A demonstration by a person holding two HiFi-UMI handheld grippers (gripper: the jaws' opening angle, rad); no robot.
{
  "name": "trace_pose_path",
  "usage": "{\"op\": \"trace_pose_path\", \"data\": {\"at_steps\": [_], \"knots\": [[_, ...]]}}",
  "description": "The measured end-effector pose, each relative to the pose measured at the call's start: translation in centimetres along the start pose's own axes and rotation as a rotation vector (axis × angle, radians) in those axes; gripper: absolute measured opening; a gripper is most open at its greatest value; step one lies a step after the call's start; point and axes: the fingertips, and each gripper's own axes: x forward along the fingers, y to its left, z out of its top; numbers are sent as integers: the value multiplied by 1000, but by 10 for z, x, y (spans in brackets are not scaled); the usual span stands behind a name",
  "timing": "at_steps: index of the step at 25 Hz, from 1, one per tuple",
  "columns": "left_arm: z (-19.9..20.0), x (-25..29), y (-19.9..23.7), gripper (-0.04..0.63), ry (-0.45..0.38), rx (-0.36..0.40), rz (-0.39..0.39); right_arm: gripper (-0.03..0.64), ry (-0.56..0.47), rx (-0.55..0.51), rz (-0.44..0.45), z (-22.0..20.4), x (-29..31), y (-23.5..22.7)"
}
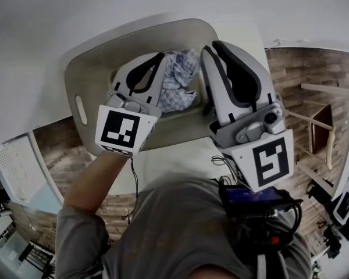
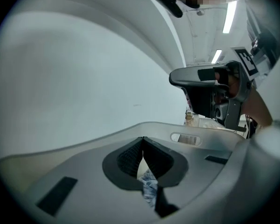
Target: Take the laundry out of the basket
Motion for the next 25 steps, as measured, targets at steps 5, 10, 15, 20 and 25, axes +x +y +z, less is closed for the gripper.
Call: {"op": "trace_pose_path", "data": {"at_steps": [5, 10, 15, 20, 25], "knots": [[-34, 5, 6, 8, 118, -166, -23, 55, -4, 20, 0, 2, 8, 3], [-61, 1, 8, 11, 225, -259, -10, 55, 13, 9, 4, 0, 10, 5], [-84, 3, 12, 113, 286, -370, -7, 55, 30, 12, 13, -8, 11, 7], [-100, 7, 5, 181, 346, -439, -38, 58, 16, 29, 21, -6, 12, 10], [-112, 17, 8, 244, 396, -496, -11, 58, 13, 26, 19, -3, 9, 6]]}}
